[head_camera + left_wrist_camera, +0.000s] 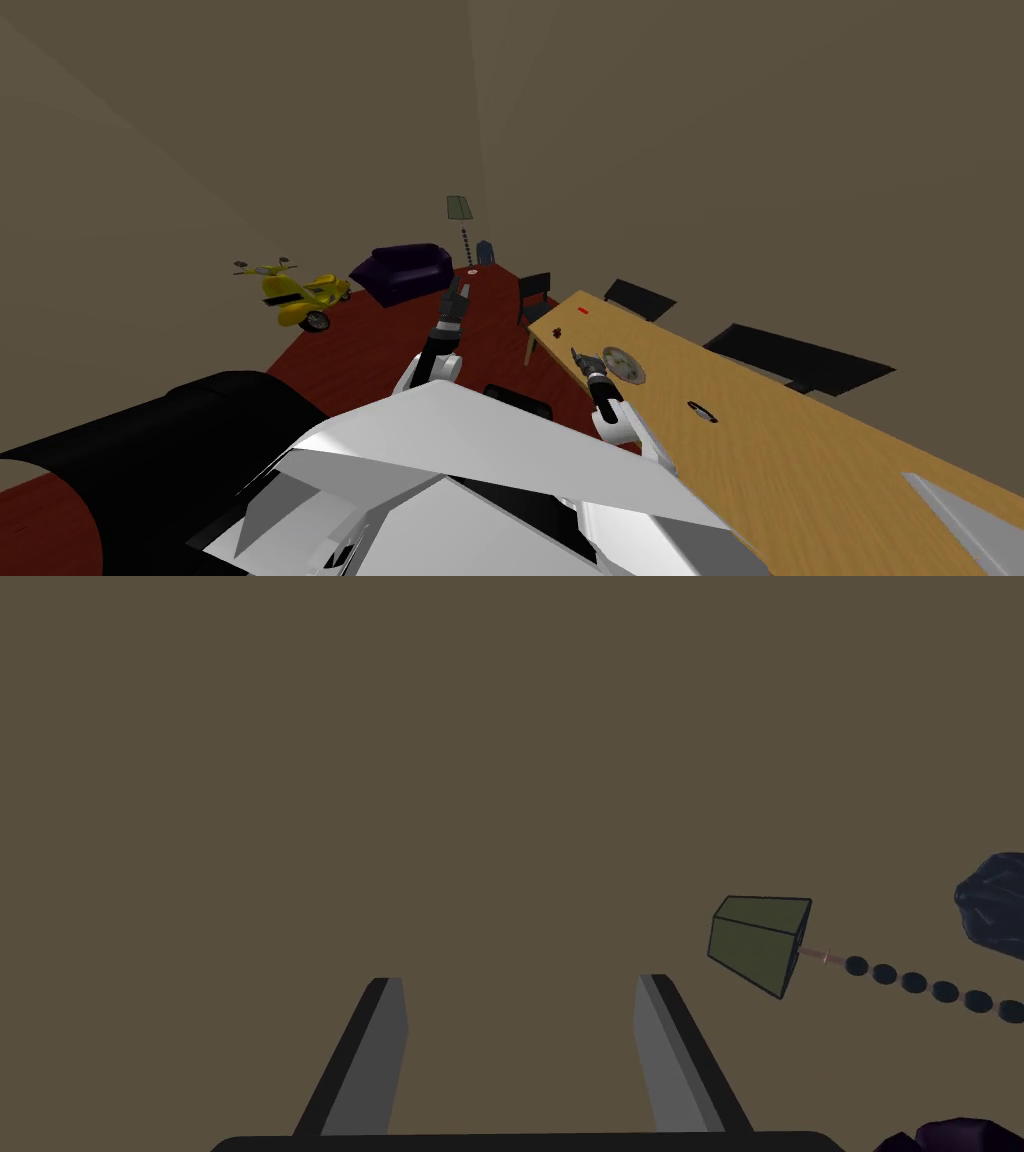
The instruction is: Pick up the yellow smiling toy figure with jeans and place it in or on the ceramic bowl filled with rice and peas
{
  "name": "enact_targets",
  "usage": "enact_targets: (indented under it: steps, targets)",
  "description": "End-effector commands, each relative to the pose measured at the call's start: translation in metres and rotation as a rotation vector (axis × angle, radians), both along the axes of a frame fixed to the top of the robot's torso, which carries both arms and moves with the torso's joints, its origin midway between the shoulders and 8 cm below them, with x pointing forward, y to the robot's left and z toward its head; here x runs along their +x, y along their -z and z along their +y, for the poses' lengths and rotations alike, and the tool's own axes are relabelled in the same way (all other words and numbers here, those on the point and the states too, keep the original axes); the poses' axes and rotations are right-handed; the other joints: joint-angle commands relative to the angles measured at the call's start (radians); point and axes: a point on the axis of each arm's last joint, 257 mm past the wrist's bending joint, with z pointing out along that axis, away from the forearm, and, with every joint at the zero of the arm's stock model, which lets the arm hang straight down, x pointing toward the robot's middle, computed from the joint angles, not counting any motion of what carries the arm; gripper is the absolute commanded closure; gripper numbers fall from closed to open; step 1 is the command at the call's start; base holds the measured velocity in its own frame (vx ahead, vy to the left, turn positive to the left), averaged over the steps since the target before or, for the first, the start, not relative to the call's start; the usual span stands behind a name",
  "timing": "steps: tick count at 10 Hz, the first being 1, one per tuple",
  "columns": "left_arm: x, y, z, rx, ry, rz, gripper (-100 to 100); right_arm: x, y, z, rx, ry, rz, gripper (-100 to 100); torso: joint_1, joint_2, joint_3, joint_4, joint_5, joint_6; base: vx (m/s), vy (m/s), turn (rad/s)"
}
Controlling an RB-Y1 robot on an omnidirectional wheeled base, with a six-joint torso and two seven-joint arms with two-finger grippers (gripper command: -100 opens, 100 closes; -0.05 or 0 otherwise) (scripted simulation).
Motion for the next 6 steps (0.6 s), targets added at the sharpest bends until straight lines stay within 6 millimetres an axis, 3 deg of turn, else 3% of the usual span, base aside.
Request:
enact_targets:
  steps: [1,6]
  targets:
    - [0.000,0.000,0.000,0.000,0.000,0.000,0,-0.005,0.018,-0.006,-0.082,-0.015,0.046,-100,0.000,0.000,0.000,0.000,0.000,0.000,0.047,0.014,0.098]
    - [0.000,0.000,0.000,0.000,0.000,0.000,0,-0.027,0.065,-0.033,-0.332,-0.070,0.177,-100,0.001,-0.002,-0.001,0.000,0.000,0.000,0.076,0.023,0.126]
